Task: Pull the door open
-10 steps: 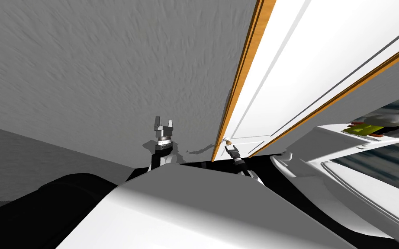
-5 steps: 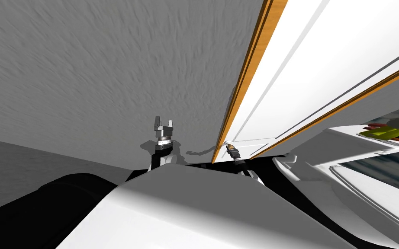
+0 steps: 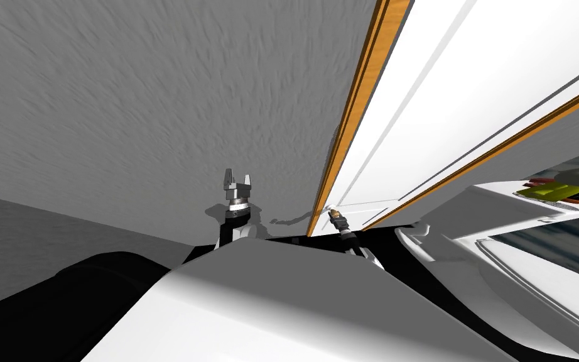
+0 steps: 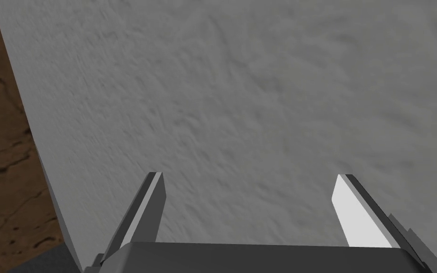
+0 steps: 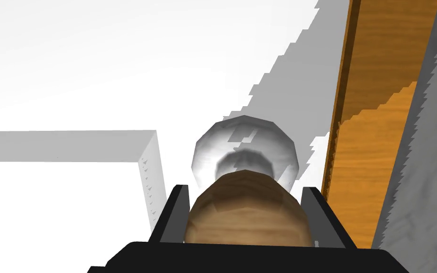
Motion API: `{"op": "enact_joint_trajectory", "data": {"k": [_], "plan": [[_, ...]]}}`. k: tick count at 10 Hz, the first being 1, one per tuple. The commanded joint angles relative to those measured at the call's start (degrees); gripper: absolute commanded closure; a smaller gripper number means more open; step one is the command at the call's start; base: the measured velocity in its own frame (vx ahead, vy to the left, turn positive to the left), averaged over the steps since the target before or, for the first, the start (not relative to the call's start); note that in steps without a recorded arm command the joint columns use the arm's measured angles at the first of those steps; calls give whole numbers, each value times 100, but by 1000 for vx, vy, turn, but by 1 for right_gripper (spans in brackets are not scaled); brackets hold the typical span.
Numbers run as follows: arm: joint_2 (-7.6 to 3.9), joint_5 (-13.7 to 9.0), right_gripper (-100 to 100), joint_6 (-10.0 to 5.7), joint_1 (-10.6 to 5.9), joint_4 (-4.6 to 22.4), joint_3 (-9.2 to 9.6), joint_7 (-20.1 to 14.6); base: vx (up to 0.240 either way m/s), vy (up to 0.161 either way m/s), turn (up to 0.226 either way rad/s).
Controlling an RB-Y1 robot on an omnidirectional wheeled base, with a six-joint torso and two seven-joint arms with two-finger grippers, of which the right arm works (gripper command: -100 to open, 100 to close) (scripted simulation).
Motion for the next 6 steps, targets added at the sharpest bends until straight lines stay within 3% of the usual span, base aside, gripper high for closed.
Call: {"op": "enact_joint_trajectory", "data": {"k": [1, 6], "plan": [[14, -23, 100, 2, 18, 10, 23, -81, -181, -49, 31], [10, -132, 100, 14, 8, 15, 73, -345, -180, -15, 11]]}}
